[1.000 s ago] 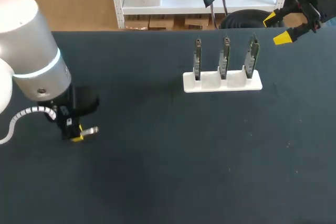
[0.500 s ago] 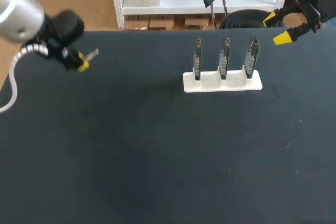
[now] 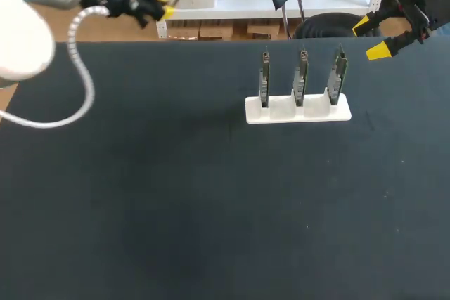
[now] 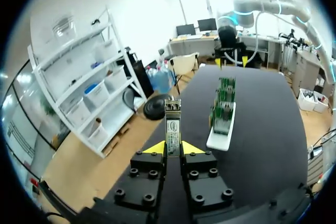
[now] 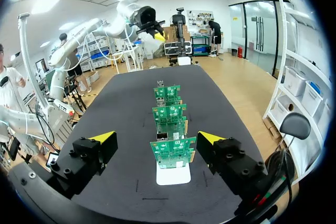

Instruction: Pick up the optical module with the left hand, and insert it into the network port with the right hand.

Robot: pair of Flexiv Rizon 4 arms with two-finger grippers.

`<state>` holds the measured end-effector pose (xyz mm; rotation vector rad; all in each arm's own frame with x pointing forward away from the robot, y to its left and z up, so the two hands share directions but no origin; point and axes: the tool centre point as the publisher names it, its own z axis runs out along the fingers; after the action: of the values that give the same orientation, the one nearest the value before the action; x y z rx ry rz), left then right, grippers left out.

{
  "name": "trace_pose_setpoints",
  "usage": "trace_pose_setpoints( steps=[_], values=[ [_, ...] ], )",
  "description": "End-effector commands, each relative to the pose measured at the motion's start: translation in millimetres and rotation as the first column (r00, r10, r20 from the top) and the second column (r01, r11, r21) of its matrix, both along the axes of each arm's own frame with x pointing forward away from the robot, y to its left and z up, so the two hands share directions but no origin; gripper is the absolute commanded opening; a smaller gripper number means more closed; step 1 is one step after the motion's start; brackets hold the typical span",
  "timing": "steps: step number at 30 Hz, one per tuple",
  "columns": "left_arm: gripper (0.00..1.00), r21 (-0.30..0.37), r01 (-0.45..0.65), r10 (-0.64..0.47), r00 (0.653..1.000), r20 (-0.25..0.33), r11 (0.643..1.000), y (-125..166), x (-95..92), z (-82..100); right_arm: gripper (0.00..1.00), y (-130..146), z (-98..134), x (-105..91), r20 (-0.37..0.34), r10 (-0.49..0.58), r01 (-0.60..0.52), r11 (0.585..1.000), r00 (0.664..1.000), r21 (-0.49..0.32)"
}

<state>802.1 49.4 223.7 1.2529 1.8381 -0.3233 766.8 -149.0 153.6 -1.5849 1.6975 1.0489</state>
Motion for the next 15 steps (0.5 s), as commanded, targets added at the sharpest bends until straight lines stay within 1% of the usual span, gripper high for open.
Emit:
trace_pose_setpoints(
  steps=[1, 5, 9, 13, 15],
  values=[
    [0.00, -0.196, 0.185, -0.162, 0.978, 0.128, 0.963, -38.9, 14.1, 6.5, 1.00, 0.2, 0.1, -1.0, 0.002, -0.002, 0.002, 1.000, 1.000, 0.000],
    [0.00, -0.253, 0.257, -0.219, 0.961, 0.169, 0.933, -72.8, 11.2, 18.1, 1.00, 0.2, 0.1, -1.0, 0.002, -0.002, 0.002, 1.000, 1.000, 0.000],
    [0.00, -0.323, 0.322, -0.276, 0.944, 0.178, 0.890, -103.3, 7.4, 24.1, 1.00, 0.2, 0.1, -1.0, 0.002, -0.002, 0.002, 1.000, 1.000, 0.000],
    [0.00, -0.391, 0.387, -0.346, 0.922, 0.174, 0.835, -134.3, 4.9, 27.0, 1.00, 0.2, 0.1, -1.0, 0.002, -0.002, 0.002, 1.000, 1.000, 0.000],
    [0.00, -0.402, 0.414, -0.374, 0.910, 0.176, 0.817, -148.6, 4.4, 27.6, 1.00, 0.2, 0.1, -1.0, 0.002, -0.002, 0.002, 1.000, 1.000, 0.000]
  ],
)
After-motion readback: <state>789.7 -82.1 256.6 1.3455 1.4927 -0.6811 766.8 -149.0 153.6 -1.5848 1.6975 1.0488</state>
